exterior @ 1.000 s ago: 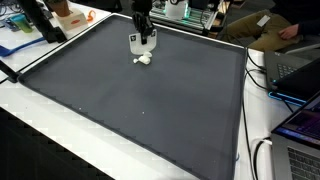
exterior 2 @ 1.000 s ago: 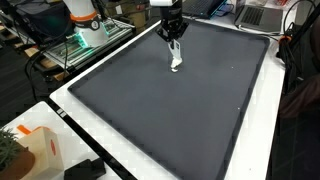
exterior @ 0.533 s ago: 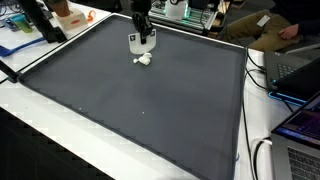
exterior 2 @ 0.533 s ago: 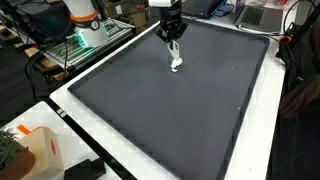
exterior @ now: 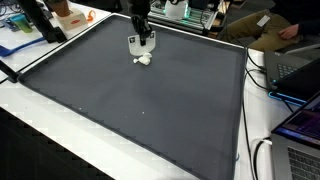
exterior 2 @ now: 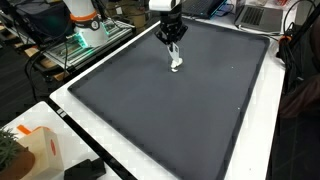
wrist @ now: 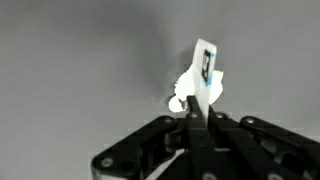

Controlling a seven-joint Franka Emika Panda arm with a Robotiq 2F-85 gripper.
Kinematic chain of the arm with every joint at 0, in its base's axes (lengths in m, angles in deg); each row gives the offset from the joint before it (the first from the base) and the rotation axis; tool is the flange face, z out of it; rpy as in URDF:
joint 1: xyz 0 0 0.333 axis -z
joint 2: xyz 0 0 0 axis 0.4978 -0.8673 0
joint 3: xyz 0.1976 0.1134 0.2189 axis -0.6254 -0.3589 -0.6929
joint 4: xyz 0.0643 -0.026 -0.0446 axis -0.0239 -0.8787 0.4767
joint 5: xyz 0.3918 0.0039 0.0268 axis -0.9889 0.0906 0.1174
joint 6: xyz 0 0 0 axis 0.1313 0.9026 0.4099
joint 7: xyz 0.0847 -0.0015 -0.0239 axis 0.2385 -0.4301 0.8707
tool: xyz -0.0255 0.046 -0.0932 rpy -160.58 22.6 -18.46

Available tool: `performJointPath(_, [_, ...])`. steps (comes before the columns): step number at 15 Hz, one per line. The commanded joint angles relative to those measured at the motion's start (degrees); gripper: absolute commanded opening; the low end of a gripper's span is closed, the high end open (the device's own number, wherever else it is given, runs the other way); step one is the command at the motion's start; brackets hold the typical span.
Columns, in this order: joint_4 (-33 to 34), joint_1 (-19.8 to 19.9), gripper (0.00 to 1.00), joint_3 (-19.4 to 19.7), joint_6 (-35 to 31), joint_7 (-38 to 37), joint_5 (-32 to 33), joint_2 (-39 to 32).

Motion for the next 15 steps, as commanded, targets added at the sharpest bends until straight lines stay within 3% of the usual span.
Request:
performJointPath(1, [1.6, -0.7, 0.01, 1.1, -0.7, 1.7, -2.1, -3.1])
performJointPath(6, [2.9, -0.7, 0.01, 0.8, -5.2, 5.0, -7.5, -7.0])
performJointPath(9, [4.5, -0.5, 0.01, 0.8, 1.0, 8.2, -9.4, -7.9])
performJointPath(10, [3.1, -1.2, 0.04, 2.0, -1.3, 5.7, -7.2, -5.1])
performJointPath(15, [5.0, -1.7, 0.01, 1.9, -0.7, 6.7, -8.0, -7.5])
